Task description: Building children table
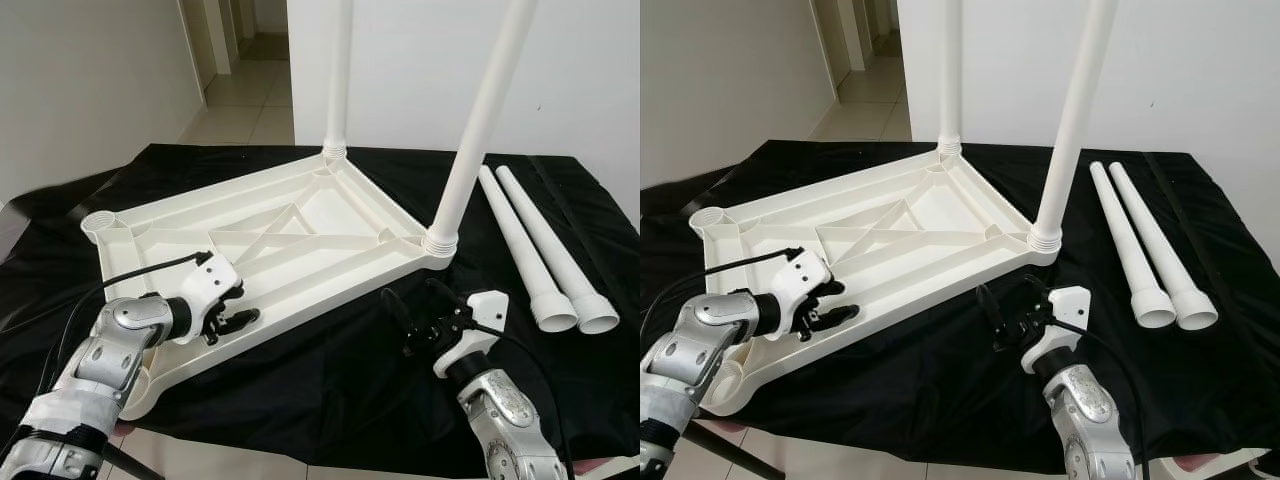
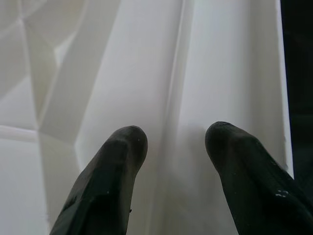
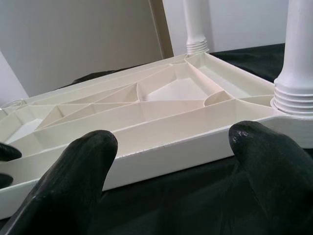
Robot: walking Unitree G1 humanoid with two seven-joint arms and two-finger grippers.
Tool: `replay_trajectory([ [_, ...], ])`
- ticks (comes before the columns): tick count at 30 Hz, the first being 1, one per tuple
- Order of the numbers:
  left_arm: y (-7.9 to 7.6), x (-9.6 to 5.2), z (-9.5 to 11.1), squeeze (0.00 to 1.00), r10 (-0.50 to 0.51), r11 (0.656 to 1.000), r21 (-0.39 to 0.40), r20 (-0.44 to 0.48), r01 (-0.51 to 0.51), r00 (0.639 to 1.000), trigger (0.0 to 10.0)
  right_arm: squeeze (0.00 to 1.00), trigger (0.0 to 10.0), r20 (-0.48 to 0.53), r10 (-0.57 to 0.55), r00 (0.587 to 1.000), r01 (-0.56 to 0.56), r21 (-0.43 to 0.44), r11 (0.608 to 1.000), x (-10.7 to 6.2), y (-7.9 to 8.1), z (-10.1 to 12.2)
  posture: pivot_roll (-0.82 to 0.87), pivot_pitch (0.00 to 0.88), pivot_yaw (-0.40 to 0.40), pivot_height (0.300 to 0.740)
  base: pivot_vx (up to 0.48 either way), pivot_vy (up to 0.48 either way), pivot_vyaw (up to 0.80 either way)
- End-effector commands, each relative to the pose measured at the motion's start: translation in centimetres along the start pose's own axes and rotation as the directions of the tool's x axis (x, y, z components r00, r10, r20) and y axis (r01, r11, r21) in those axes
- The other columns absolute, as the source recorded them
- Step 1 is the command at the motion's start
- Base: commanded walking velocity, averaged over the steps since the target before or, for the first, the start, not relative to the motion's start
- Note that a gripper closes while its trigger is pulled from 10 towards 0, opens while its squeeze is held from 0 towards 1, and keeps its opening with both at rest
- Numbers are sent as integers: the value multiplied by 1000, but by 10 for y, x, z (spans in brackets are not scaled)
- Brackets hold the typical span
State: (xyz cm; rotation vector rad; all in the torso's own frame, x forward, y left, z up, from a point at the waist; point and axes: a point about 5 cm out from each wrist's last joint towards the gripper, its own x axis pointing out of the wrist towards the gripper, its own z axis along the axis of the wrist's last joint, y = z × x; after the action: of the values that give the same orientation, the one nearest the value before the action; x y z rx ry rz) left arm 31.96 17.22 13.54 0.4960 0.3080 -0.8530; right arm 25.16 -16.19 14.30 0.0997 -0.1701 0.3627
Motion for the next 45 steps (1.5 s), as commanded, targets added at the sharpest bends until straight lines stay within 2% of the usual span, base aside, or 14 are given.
replay_trajectory([
  [1, 9, 1, -5, 0, 145, 989, -13, -18, -145, 989, 10000, 0, 10000, 4, 7, 1000, -7, 2, 1000, 1, 2, -1, -34, 31, 69, 740, 0, 0, 0],
  [11, 19, 13, -13, 0, 254, 960, -110, -58, -259, 965, 10000, 0, 10000, 6, -2, 1000, 2, -2, 1000, 0, 1, 0, -49, 26, 77, 740, 0, 0, 0],
  [12, 20, 13, -13, 0, 262, 956, -123, -61, -267, 963, 8667, 0, 10000, 6, -3, 1000, 3, -2, 1000, 0, 1, 0, -50, 26, 77, 740, 0, 0, 0],
  [13, 20, 12, -13, 0, 265, 954, -131, -62, -271, 962, 8667, 0, 10000, 6, -3, 1000, 3, -2, 1000, 0, 1, 0, -50, 26, 77, 740, 0, 0, 0],
  [14, 20, 12, -14, 0, 260, 954, -136, -60, -266, 964, 0, 0, 10000, 6, -3, 1000, 4, -3, 1000, 0, 1, 0, -50, 24, 77, 740, 0, 0, 0],
  [26, 22, 10, -17, 0, 299, 943, -129, -83, -308, 951, 0, 0, 10000, 12, -1, 1000, 1, -8, 1000, 2, 1, 1, -46, 23, 77, 740, 0, 0, 0],
  [31, 24, 8, -17, 0, 362, 916, -155, -83, -371, 928, 0, 0, 10000, 14, -3, 1000, 4, -8, 1000, 3, 2, 1, -45, 28, 78, 740, 0, 0, 0],
  [32, 22, 7, -15, 0, 411, 886, -203, -76, -418, 909, 0, 0, 10000, 15, -5, 1000, 5, -9, 1000, 3, 2, 1, -45, 32, 79, 740, 0, 0, 0],
  [35, 19, 5, -13, 0, 468, 845, -258, -68, -468, 881, 0, 0, 10000, 17, -6, 1000, 6, -10, 1000, 3, 2, 2, -43, 35, 78, 740, 0, 0, 0],
  [37, 18, 5, -12, 0, 478, 838, -264, -64, -477, 876, 0, 0, 10000, 18, -6, 1000, 6, -10, 1000, 3, 2, 2, -43, 35, 78, 740, 0, 0, 0],
  [38, 16, 5, -10, 0, 523, 804, -294, -63, -517, 850, 0, 0, 10000, 18, -7, 1000, 7, -9, 1000, 4, 3, 2, -38, 36, 74, 740, 0, 0, 0],
  [39, 16, 5, -10, 0, 523, 804, -294, -63, -517, 850, 0, 0, 10000, 18, -7, 1000, 7, -9, 1000, 4, 3, 2, -38, 36, 74, 740, 0, 0, 0],
  [41, 9, 6, -10, 0, 602, 727, -352, -85, -589, 794, 0, 0, 10000, 21, -8, 1000, 8, -5, 1000, 5, 4, 2, -36, 37, 72, 740, 0, 0, 0],
  [45, -5, 10, -12, 0, 672, 628, -403, -149, -665, 725, 0, 0, 10000, 23, -2, 1000, 2, 1, 1000, 8, 7, 1, -24, 37, 61, 740, 0, 0, 0],
])
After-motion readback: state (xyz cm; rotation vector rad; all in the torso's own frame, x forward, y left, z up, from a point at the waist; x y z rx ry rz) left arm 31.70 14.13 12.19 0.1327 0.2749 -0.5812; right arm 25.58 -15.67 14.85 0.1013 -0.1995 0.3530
